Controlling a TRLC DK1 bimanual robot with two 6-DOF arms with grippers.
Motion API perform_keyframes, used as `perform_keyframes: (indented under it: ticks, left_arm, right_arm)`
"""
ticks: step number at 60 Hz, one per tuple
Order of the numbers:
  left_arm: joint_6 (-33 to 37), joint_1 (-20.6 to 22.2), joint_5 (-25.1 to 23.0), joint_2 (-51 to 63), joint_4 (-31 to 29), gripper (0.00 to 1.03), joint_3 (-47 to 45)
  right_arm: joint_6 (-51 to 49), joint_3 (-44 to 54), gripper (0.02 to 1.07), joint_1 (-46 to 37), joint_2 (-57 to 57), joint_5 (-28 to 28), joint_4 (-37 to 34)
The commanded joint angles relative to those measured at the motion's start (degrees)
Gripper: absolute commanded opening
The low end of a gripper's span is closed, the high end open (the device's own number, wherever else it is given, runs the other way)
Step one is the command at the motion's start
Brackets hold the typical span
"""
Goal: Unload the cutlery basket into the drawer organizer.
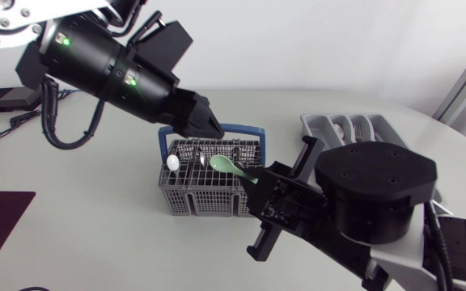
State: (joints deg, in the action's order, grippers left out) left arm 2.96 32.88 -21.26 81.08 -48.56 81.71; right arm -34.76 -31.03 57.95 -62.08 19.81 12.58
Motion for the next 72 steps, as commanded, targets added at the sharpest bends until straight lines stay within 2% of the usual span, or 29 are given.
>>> perform_keyframes:
  ticks: [1, 12, 20, 28, 36, 46, 54, 60, 72]
  left_arm:
    - [-0.94, -2.39, -0.89, -2.33, -0.14, 0.91, 2.49]
    - [5.04, -7.31, -0.37, -6.28, -1.28, 0.91, 0.82]
    - [9.17, -8.8, -0.1, -7.87, -2.69, 0.91, -3.05]
    - [13.39, -12.05, -0.1, -10.5, -1.89, 0.91, -9.73]
    - [15.58, -15.39, -1.24, -11.73, -1.19, 0.91, -14.48]
    - [17.43, -19.17, -4.32, -12.35, 2.06, 0.9, -19.57]
    - [19.01, -21.72, -7.31, -12.35, 4.26, 0.9, -22.83]
    - [20.33, -24.27, -10.82, -12.0, 4.96, 0.9, -24.41]
    - [20.94, -26.03, -13.81, -11.12, 7.33, 0.9, -26.52]
  right_arm:
    - [0.66, 1.23, 0.11, 0.14, 2.32, 0.84, -1.68]
    - [3.03, 2.55, 0.11, -2.67, 9.61, 0.75, -7.13]
    - [4.79, 3.16, 0.11, -6.63, 13.66, -0.57, -10.91]
    - [7.08, 4.13, 0.11, -15.41, 17.17, -3.55, -13.9]
    - [9.45, 4.31, 0.11, -28.07, 17.44, -9.44, -15.22]
    - [11.91, 3.16, 0.1, -43.28, 10.23, -16.74, -13.81]
    - [14.2, 0.53, 0.11, -50.57, 1.79, -19.9, -12.31]
    - [15.43, -1.67, 0.11, -53.73, -4.45, -20.34, -10.73]
    - [17.45, -7.21, 0.11, -56.55, -16.84, -20.78, -9.15]
